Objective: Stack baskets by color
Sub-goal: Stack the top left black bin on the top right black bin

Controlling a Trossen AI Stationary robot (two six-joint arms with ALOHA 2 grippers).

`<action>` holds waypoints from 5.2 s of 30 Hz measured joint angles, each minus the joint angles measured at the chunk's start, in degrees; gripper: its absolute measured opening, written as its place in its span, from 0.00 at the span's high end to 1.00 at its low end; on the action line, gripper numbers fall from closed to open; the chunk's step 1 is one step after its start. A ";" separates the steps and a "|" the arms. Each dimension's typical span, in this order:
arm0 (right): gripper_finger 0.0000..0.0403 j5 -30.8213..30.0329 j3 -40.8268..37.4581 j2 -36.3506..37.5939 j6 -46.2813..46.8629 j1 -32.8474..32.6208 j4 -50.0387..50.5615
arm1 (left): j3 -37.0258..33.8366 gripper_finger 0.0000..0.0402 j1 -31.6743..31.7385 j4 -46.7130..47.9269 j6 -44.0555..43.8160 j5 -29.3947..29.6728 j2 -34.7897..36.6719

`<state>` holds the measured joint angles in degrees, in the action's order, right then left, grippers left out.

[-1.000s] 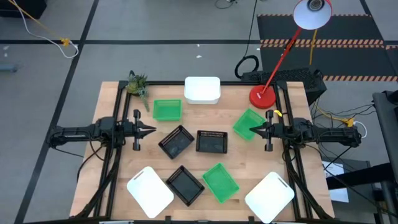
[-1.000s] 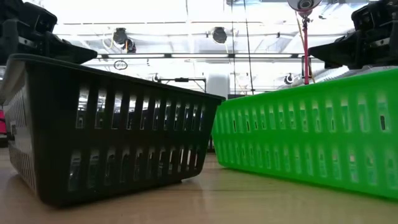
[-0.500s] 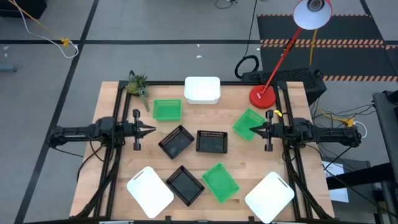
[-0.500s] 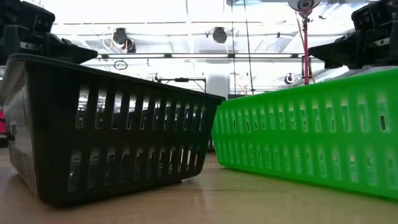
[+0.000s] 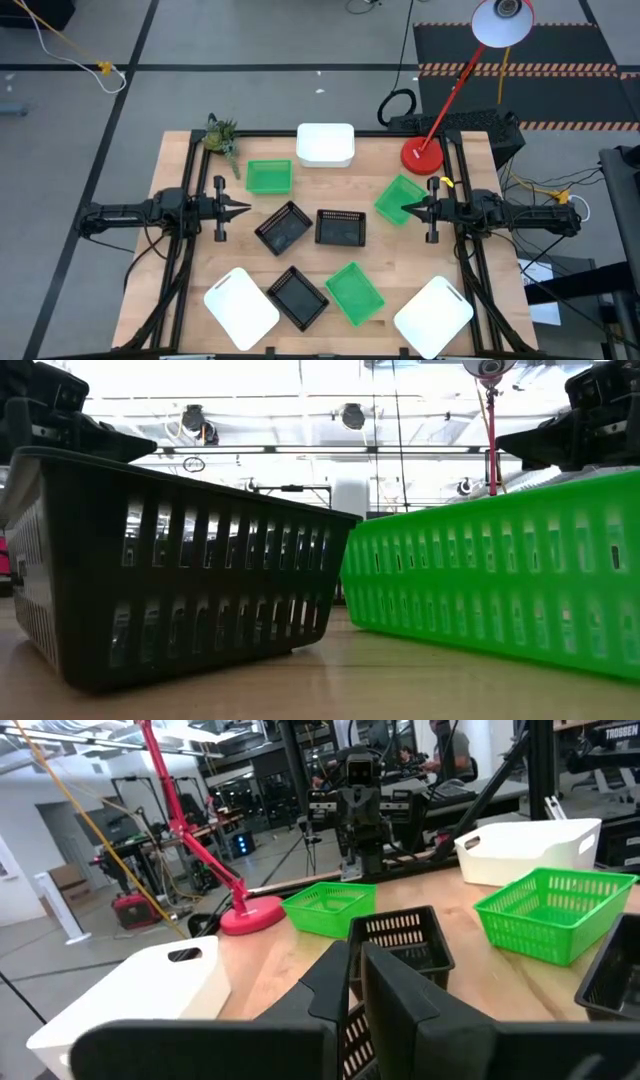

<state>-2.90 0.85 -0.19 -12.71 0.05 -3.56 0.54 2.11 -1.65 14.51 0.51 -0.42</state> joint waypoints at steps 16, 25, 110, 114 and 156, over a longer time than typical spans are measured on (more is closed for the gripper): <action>1.00 0.00 -0.01 0.02 0.00 0.02 -0.01 | 0.00 0.91 0.02 -0.22 -1.52 1.03 0.00; 1.00 0.00 0.01 0.02 0.00 0.02 0.01 | 0.00 0.91 0.07 -2.89 -4.08 1.42 -0.01; 1.00 2.73 56.00 -53.17 24.41 -1.14 22.45 | 49.48 0.91 -10.91 17.53 -10.64 5.16 -47.40; 1.00 2.74 49.55 -53.27 24.32 -2.72 13.76 | 49.48 0.91 -10.91 18.29 -11.36 5.16 -50.33; 1.00 1.68 45.62 -53.27 17.53 4.00 5.28 | 49.48 0.91 -10.98 18.10 -16.26 8.50 -66.08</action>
<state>-1.21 46.47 -53.45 4.82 4.05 1.72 50.02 -8.87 16.45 -1.75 9.02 -66.50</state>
